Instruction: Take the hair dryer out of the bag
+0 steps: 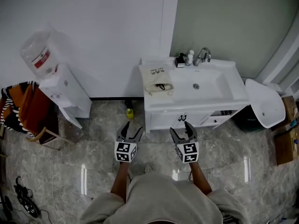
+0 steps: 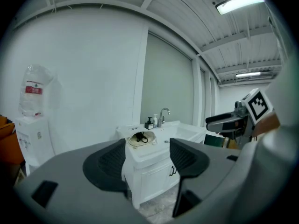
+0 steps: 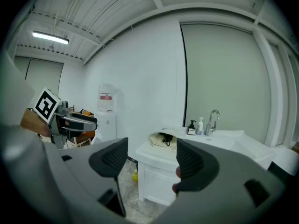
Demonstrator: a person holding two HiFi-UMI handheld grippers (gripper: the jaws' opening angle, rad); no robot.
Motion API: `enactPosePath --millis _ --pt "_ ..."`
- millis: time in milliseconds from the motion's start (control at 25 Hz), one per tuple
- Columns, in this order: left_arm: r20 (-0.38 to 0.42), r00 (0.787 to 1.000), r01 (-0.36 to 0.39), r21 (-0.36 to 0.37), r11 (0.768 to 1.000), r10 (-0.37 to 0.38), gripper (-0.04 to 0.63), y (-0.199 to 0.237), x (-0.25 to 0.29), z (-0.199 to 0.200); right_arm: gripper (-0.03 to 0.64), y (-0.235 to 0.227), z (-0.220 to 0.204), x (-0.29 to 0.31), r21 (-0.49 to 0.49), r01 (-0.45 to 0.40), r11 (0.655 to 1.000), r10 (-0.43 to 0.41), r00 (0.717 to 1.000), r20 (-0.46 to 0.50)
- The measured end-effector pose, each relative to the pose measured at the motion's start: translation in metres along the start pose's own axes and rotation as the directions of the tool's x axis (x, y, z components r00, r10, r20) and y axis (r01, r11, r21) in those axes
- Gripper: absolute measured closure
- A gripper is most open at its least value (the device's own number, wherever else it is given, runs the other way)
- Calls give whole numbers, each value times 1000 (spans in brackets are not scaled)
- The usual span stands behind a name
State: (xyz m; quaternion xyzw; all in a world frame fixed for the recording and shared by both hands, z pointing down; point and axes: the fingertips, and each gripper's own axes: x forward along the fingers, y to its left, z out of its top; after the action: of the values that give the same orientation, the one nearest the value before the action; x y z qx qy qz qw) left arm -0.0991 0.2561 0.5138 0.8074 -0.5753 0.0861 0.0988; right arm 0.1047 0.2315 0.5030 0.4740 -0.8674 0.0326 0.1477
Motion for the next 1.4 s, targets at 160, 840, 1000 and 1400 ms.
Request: enactPosePath --millis 160,840,1000,1400 --pt "-4 1000 15 -1 1000 -15 319 24 24 4 310 -3 8 32 -3 14 1000 -14 1000 -3" --pt "-61 995 82 21 996 -81 319 60 83 1 321 -14 -1 93 41 52 998 -49 997 -51" --pt "-65 995 74 20 997 -73 319 67 94 0 321 -17 -3 108 38 38 999 -36 998 -55" --pt "-79 995 66 23 998 -64 319 86 163 12 321 -52 4 175 48 6 999 -4 999 -43"
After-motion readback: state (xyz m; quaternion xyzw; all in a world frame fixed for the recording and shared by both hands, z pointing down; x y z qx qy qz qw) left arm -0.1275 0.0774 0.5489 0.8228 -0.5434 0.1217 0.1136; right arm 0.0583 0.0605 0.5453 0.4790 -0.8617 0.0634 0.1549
